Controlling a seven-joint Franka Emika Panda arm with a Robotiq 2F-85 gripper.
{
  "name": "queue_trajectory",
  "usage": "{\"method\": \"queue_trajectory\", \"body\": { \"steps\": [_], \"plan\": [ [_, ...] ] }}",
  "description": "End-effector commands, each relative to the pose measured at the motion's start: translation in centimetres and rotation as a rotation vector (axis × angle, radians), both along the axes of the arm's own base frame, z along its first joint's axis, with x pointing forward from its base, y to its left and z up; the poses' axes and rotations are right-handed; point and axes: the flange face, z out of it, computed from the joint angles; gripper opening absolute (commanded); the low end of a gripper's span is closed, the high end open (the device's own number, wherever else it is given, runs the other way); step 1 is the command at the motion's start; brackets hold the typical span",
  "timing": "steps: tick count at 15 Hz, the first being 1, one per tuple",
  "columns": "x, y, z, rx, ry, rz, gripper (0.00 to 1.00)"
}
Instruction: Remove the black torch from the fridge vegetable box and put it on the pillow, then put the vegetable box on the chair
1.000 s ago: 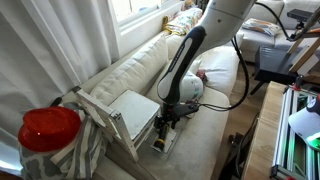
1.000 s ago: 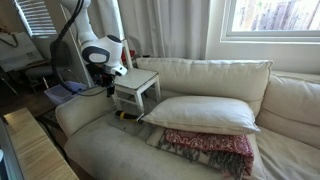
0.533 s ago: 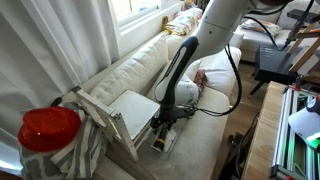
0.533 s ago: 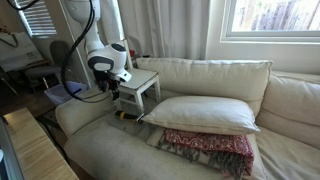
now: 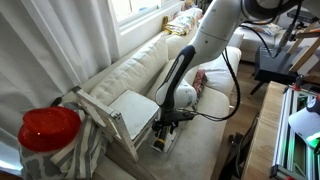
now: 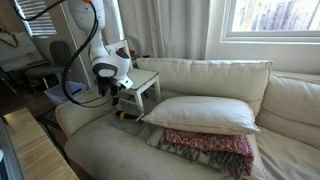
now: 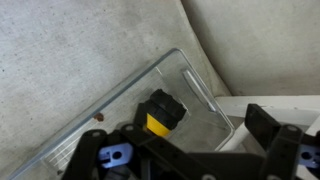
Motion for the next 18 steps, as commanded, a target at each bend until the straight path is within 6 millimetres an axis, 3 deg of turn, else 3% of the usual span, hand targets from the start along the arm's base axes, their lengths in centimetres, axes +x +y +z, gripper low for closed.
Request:
{"method": "queue_trajectory", "body": {
  "steps": [1,2,4,9,13,18],
  "plan": [
    [1.2,0.1,-3.4,0.008,0.052,-0.098,0.92],
    [1.4,0.1,-3.9,0.006,0.058,-0.124,0.73],
    [1.9,0.0,-5.1,0.005,0.069,-0.172,0.58],
    [2.8,-0.4,-7.8,-0.020,0.086,-0.285,0.65],
    [3.0,-1.0,-9.8,-0.038,0.094,-0.367,0.54],
    [2.5,-1.9,-12.0,-0.053,0.069,-0.435,0.56]
  ]
}}
